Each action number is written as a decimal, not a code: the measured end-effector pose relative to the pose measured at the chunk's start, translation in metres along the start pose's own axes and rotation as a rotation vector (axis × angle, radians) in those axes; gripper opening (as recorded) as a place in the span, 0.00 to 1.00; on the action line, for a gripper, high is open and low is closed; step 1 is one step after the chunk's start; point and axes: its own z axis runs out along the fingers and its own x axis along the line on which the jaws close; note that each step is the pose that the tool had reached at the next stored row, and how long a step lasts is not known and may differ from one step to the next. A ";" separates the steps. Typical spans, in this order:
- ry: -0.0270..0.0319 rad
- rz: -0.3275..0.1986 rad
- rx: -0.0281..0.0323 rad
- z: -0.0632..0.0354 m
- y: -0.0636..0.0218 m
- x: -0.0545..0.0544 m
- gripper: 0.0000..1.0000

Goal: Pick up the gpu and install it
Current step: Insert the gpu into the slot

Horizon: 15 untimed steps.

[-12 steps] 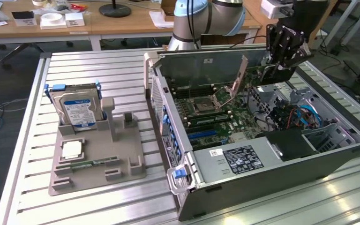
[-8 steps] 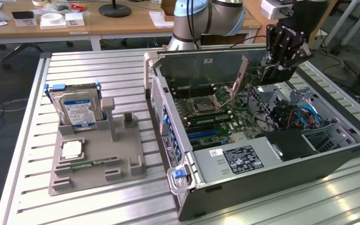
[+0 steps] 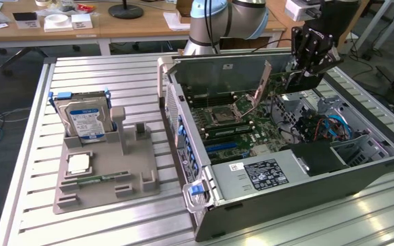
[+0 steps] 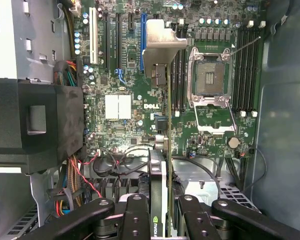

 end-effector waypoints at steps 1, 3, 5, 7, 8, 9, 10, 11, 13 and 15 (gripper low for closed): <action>-0.0001 0.000 -0.0001 0.0000 0.0000 0.000 0.27; -0.0001 0.000 -0.0001 0.0000 0.0000 0.000 0.27; 0.0000 0.000 -0.0003 0.0000 0.0000 0.000 0.27; 0.0001 0.000 -0.0073 0.0000 -0.0001 0.000 0.27; 0.0001 0.000 -0.0143 0.0000 -0.0002 0.000 0.27; 0.0001 0.001 -0.0218 0.0000 -0.0002 0.000 0.27; 0.0001 0.001 -0.0304 0.0000 -0.0004 0.000 0.27; 0.0001 0.001 -0.0386 0.0000 -0.0005 0.000 0.27; 0.0001 0.002 -0.0561 0.0000 -0.0008 0.000 0.27; 0.0001 0.003 -0.0707 0.0001 -0.0012 0.000 0.27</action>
